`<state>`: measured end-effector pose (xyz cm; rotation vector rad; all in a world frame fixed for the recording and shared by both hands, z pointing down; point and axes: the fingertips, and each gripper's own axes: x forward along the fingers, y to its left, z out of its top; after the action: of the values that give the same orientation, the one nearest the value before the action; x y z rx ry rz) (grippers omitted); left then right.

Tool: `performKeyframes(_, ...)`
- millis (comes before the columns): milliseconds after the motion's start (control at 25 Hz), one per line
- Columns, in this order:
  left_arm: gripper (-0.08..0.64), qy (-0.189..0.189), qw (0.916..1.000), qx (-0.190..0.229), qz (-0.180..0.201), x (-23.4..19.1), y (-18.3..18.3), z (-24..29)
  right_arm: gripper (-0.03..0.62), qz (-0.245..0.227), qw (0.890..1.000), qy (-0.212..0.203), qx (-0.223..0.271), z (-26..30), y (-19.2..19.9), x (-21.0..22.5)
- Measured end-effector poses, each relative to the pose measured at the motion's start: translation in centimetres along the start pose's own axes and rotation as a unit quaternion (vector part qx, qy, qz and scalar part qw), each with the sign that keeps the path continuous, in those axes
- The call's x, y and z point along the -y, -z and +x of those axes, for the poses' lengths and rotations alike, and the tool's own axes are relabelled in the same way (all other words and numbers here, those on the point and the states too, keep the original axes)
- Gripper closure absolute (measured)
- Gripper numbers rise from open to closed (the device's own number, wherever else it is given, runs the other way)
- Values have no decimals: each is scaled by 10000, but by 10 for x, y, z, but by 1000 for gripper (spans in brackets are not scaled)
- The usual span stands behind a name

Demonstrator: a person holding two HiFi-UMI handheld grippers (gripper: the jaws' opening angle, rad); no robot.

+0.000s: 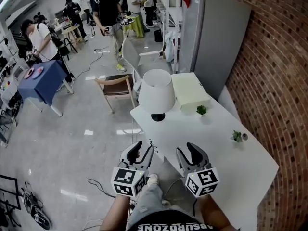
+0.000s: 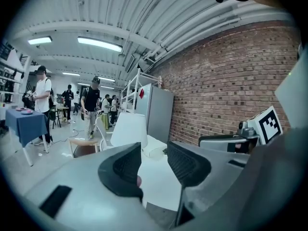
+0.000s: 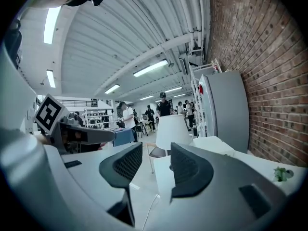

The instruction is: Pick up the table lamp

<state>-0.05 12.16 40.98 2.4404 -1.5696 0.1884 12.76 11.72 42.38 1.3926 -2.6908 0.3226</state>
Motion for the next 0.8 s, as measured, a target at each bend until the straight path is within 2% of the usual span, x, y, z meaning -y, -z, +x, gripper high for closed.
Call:
performKeyframes(480,402,-65,9992,-360,-137,-56,19,41,386,23,9994,25,-358,50,15,35)
performKeyframes(800,383,-7,9988,-486,-100,-89,13,66,379,-10,9985,-43,-553,86,16,49)
